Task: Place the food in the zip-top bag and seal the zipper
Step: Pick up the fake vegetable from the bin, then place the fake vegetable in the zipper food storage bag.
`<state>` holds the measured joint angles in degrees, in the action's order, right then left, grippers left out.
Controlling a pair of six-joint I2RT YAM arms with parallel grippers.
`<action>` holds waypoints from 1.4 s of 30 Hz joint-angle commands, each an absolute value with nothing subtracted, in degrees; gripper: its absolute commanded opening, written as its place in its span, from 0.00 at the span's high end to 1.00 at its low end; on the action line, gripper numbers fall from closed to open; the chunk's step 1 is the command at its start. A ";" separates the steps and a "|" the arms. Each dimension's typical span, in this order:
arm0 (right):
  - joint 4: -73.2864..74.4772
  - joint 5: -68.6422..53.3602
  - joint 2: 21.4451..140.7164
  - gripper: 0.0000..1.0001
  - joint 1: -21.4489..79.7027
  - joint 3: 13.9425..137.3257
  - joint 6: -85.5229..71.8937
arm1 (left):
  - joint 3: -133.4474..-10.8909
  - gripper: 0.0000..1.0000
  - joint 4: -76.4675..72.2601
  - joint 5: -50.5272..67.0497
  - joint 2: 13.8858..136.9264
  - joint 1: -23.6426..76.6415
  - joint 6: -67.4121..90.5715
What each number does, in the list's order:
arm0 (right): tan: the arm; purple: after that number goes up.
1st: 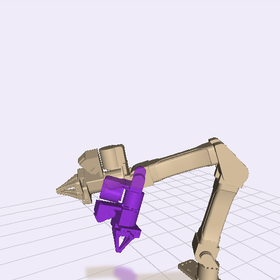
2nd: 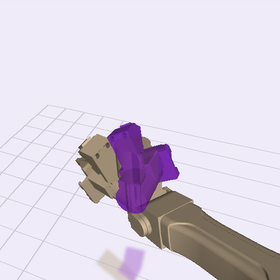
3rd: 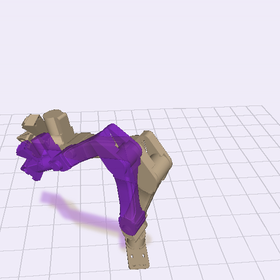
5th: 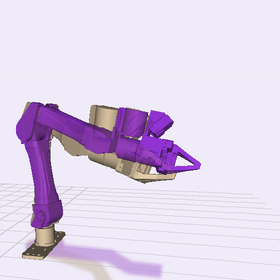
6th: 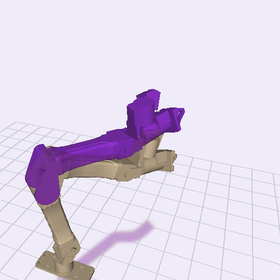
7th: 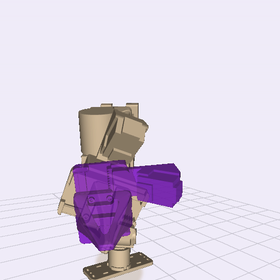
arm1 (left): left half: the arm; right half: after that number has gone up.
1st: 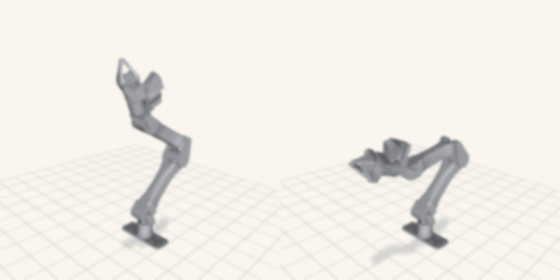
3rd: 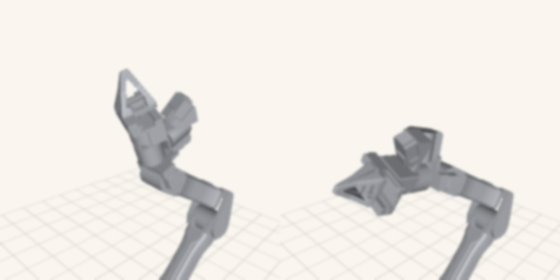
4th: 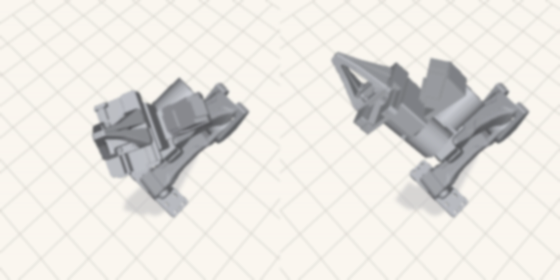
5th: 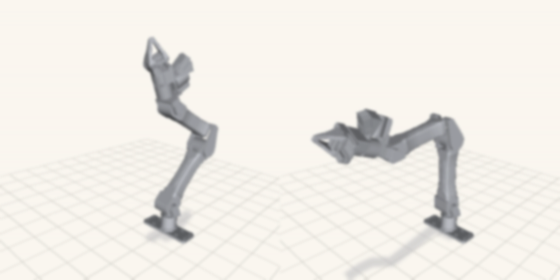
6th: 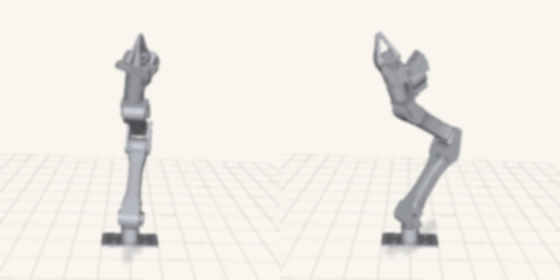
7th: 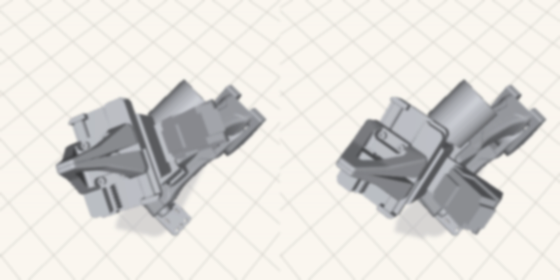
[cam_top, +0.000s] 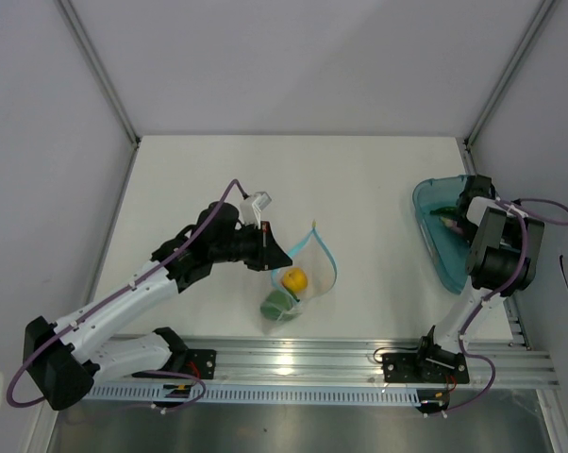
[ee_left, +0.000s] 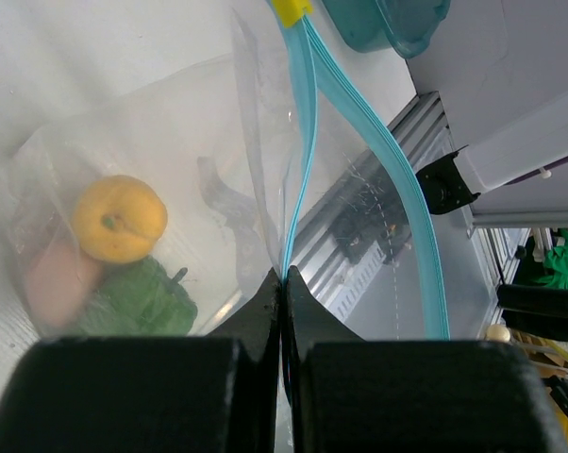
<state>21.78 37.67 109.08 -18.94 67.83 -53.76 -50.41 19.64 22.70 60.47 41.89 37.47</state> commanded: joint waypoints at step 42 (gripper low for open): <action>22.67 2.75 68.30 1.00 4.03 67.76 -23.83 | -49.83 0.99 18.19 21.36 54.13 42.36 37.88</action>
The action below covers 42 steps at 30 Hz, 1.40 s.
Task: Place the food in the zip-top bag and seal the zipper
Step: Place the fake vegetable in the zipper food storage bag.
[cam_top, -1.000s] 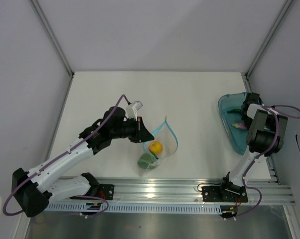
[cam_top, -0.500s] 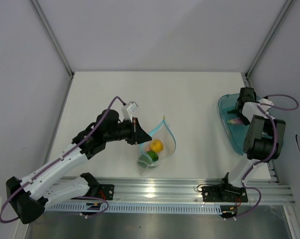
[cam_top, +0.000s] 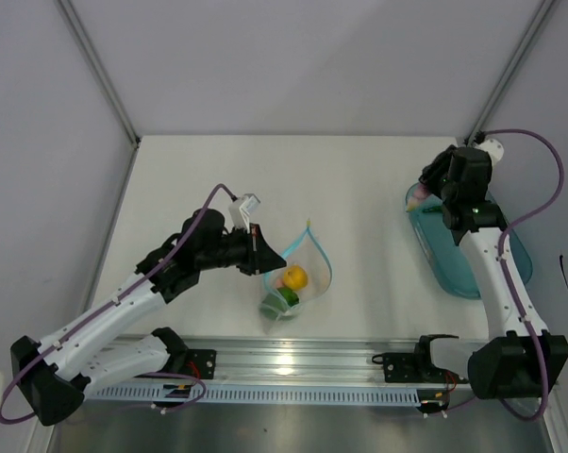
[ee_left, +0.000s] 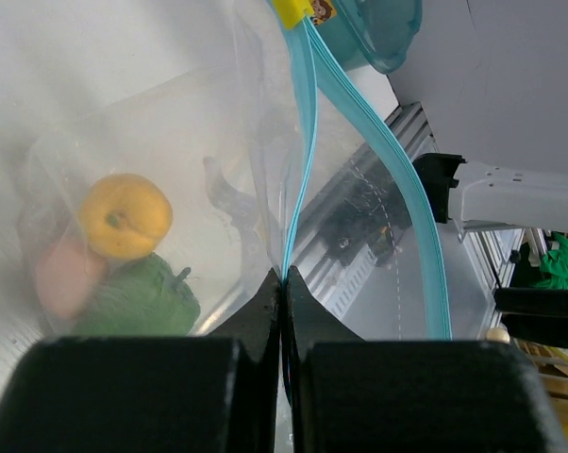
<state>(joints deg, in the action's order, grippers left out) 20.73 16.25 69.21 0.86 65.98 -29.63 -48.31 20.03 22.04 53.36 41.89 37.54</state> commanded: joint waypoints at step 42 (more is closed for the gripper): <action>35.60 -11.57 67.84 1.00 49.05 68.99 -55.89 | -50.19 0.99 16.96 7.47 50.18 44.73 37.35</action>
